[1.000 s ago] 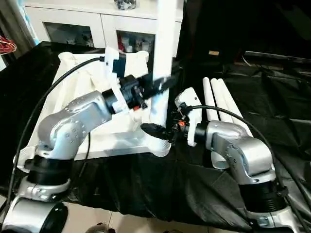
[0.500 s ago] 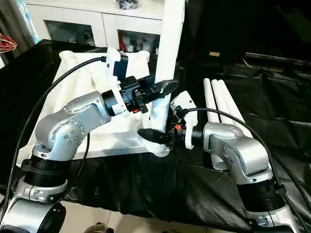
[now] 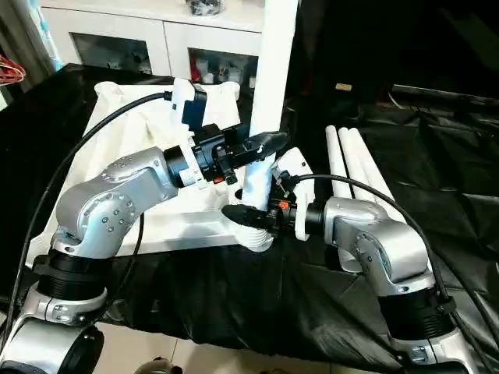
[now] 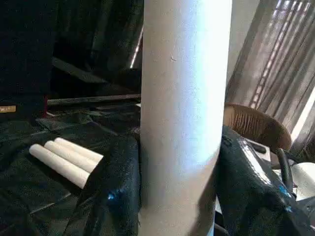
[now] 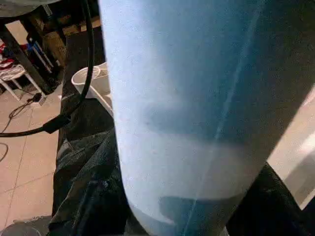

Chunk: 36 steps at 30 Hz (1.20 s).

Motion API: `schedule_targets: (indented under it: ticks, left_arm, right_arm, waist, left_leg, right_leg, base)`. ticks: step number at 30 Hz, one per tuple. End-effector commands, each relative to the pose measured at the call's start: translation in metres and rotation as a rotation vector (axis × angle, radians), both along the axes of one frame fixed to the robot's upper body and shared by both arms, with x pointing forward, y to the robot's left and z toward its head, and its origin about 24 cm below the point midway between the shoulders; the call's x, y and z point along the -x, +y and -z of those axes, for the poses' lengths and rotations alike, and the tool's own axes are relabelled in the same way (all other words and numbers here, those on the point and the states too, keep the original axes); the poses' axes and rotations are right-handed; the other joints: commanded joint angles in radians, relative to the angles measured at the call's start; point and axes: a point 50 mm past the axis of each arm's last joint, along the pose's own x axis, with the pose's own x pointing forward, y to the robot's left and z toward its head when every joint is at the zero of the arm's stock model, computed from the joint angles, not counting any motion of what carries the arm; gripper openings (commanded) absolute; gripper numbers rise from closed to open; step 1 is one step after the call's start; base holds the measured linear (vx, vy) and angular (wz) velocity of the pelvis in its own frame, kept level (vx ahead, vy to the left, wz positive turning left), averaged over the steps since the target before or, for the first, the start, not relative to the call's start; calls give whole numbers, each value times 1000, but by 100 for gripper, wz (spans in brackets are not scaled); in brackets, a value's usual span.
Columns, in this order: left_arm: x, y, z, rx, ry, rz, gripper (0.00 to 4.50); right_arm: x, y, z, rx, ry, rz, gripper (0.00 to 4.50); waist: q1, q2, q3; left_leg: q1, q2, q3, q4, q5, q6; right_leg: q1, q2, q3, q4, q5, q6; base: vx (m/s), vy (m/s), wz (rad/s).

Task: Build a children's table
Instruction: Pick table leg

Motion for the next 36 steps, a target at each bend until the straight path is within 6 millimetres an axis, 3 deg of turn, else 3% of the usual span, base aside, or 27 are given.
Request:
schedule_targets:
  ticks: [1,2,3,9,16,20,23,24,26,27,28,29,30,31,32,33,36]
  left_arm:
    - [0,-6,-3,-13,-12,14,185]
    - [-2,-6,-3,-7,-4,4,241]
    - [-2,-6,-6,6,-5,9,255]
    - [-9,-2,-18,69,-74,-83,295]
    - [-20,17,-30,122,-149,-312,298]
    - [-16,28,-25,82,-173,-255,298]
    - [-8,37,-14,-10,-225,-144,298]
    - [-5,42,-3,-99,-240,-105,298]
    - [-4,45,6,-168,-239,-88,298]
    - [-3,51,24,-294,-246,-65,298]
    - [-3,51,24,-296,-246,-65,298]
    - [-3,55,40,-388,-236,-42,298]
    - [-3,61,58,-480,-220,-23,298]
    - [-3,67,74,-554,-203,6,298]
    - [-2,71,85,-600,-191,28,298]
    - [-2,74,95,-629,-172,45,298]
    - [-3,81,113,-690,-128,70,298]
  right_arm:
    - [0,0,-1,-5,-5,2,194]
    - [1,0,-1,-8,-7,-1,194]
    - [1,1,-1,-12,-11,1,194]
    - [-1,5,2,-20,-26,36,193]
    - [-11,8,3,-89,-23,172,193]
    - [-29,-3,3,-88,-28,379,193]
    - [-38,-16,7,-51,-44,510,193]
    - [-41,-22,11,-22,-54,553,193]
    - [-41,-26,13,0,-64,573,193]
    - [-42,-29,15,18,-71,604,193]
    - [-42,-29,15,18,-71,605,193]
    - [-41,-32,15,25,-87,620,193]
    - [-41,-33,15,29,-105,632,193]
    - [-41,-35,15,40,-125,636,193]
    - [-40,-36,15,47,-137,637,193]
    - [-38,-36,15,49,-136,627,193]
    - [-33,-38,16,47,-147,615,193]
  waist:
    - [-1,-10,-76]
    - [-1,-10,-76]
    - [0,-8,-77]
    - [1,-11,-78]
    - [0,-5,-77]
    - [-4,-3,-78]
    - [-3,1,-77]
    - [0,7,-78]
    - [-7,8,-78]
    - [-6,12,-78]
    - [-7,13,-77]
    - [-7,19,-77]
    - [-10,14,-76]
    - [-12,26,-75]
    - [-14,21,-75]
    - [-18,25,-76]
    - [-22,27,-79]
  left_leg:
    - [6,39,-10,-68,-66,22]
    - [5,38,-9,-67,-66,22]
    - [7,39,-10,-67,-65,21]
    - [5,40,-11,-68,-61,22]
    - [5,39,-12,-69,-74,13]
    - [8,36,-12,-73,-73,-10]
    - [11,36,-11,-74,-80,-27]
    - [15,37,-13,-75,-83,-30]
    - [16,36,-10,-77,-87,-37]
    - [15,35,-11,-77,-90,-36]
    - [16,36,-11,-78,-99,-36]
    - [16,36,-11,-78,-103,-40]
    - [15,37,-11,-80,-115,-43]
    - [16,33,-11,-79,-132,-45]
    - [16,33,-12,-81,-139,-44]
    - [16,32,-12,-82,-148,-48]
    - [15,34,-13,-81,-149,-49]
  right_leg:
    - [62,-78,51,-68,-213,-158]
    - [62,-77,51,-68,-212,-156]
    - [62,-78,51,-68,-210,-157]
    - [64,-80,50,-67,-196,-163]
    - [63,-80,49,-68,-205,-157]
    - [58,-78,49,-67,-215,-150]
    - [55,-78,50,-65,-215,-145]
    - [53,-79,50,-66,-215,-138]
    - [53,-72,51,-61,-192,-134]
    - [54,-73,51,-62,-181,-136]
    - [54,-74,52,-61,-182,-137]
    - [55,-74,52,-60,-180,-140]
    - [56,-73,53,-61,-185,-136]
    - [54,-72,53,-67,-205,-123]
    - [55,-72,53,-70,-217,-115]
    - [56,-73,54,-70,-229,-107]
    - [58,-74,54,-67,-204,-133]
  base:
    - [0,0,0]
    - [0,0,0]
    - [0,0,0]
    - [0,0,0]
    - [0,0,0]
    - [0,0,0]
    - [0,0,0]
    - [0,0,0]
    - [0,0,0]
    - [0,0,0]
    - [0,0,0]
    - [0,0,0]
    - [0,0,0]
    - [0,0,0]
    - [0,0,0]
    - [0,0,0]
    - [0,0,0]
